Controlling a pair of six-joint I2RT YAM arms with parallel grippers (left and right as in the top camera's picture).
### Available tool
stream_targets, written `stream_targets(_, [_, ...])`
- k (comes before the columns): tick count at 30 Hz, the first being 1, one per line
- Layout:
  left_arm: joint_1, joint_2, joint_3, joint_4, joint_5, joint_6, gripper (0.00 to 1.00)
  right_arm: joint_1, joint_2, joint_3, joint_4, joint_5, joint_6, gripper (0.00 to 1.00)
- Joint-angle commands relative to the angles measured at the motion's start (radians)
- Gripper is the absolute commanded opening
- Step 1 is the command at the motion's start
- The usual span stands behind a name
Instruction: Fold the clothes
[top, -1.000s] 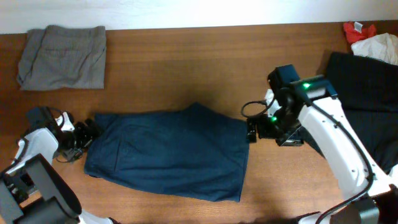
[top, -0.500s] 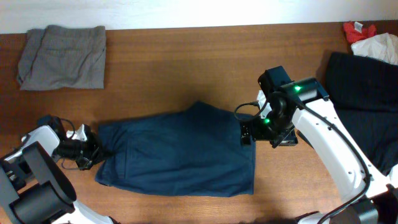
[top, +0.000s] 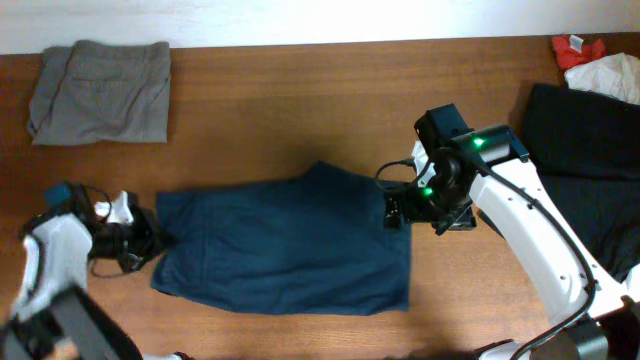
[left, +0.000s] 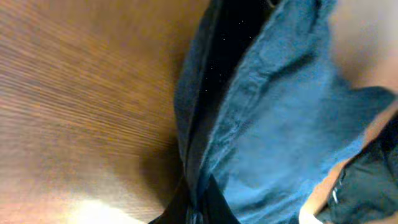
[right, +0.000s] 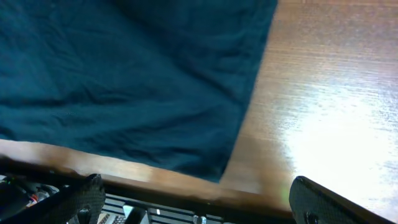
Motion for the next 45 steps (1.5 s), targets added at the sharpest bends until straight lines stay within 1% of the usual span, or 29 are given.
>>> stream_targets(1, [-0.001,-0.194,0.024,-0.028,-0.085,-0.048,0.01,0.006,-0.009,0.008,0.013,-0.001,-0.01,0.98])
stream_targets(5, [-0.001,-0.314,0.057,-0.074,-0.195,-0.061,0.01,0.006,-0.008,0.008,0.016,-0.001,-0.01,0.99])
stream_targets(9, [-0.004,-0.352,0.116,-0.138,-0.289,-0.09,0.01,0.006,-0.008,0.008,0.014,-0.002,-0.01,0.98])
stream_targets(10, [-0.023,-0.351,0.169,-0.179,-0.328,-0.094,0.01,0.006,-0.008,0.008,0.014,-0.002,-0.007,0.98])
stream_targets(12, [-0.059,-0.351,0.238,-0.224,-0.361,-0.094,0.01,0.006,-0.008,0.008,0.014,-0.003,-0.006,0.98])
stream_targets(15, [-0.148,-0.351,0.374,-0.296,-0.44,-0.132,0.01,0.006,-0.008,0.008,0.015,-0.006,-0.006,0.98])
stream_targets(17, [-0.212,-0.351,0.438,-0.314,-0.446,-0.136,0.01,0.006,-0.008,0.008,0.015,-0.006,-0.003,0.98])
stream_targets(19, [-0.271,-0.351,0.46,-0.32,-0.446,-0.156,0.01,0.006,-0.008,0.008,0.014,-0.006,-0.003,0.98])
stream_targets(23, [-0.37,-0.323,0.451,-0.338,-0.445,-0.17,0.01,0.006,-0.008,0.005,0.004,-0.006,-0.003,0.98])
stream_targets(27, [-0.454,-0.242,0.399,-0.333,-0.443,-0.198,0.01,0.006,-0.008,-0.045,0.02,-0.01,-0.003,0.98])
stream_targets(31, [-0.52,-0.15,0.378,-0.269,-0.436,-0.223,0.01,0.006,-0.008,-0.113,0.081,-0.027,-0.002,0.98])
stream_targets(33, [-0.554,-0.123,0.378,-0.245,-0.42,-0.254,0.01,0.006,-0.008,-0.132,0.103,-0.047,0.002,0.98])
stream_targets(37, [-0.647,-0.085,0.378,-0.216,-0.404,-0.271,0.01,0.006,-0.008,-0.137,0.125,-0.055,0.002,0.98])
stream_targets(41, [-0.735,-0.051,0.377,-0.198,-0.405,-0.324,0.01,0.006,-0.008,-0.153,0.143,-0.055,0.001,0.98])
stream_targets(45, [-0.814,-0.026,0.345,-0.127,-0.404,-0.357,0.01,0.006,-0.008,-0.198,0.165,-0.055,0.012,0.98])
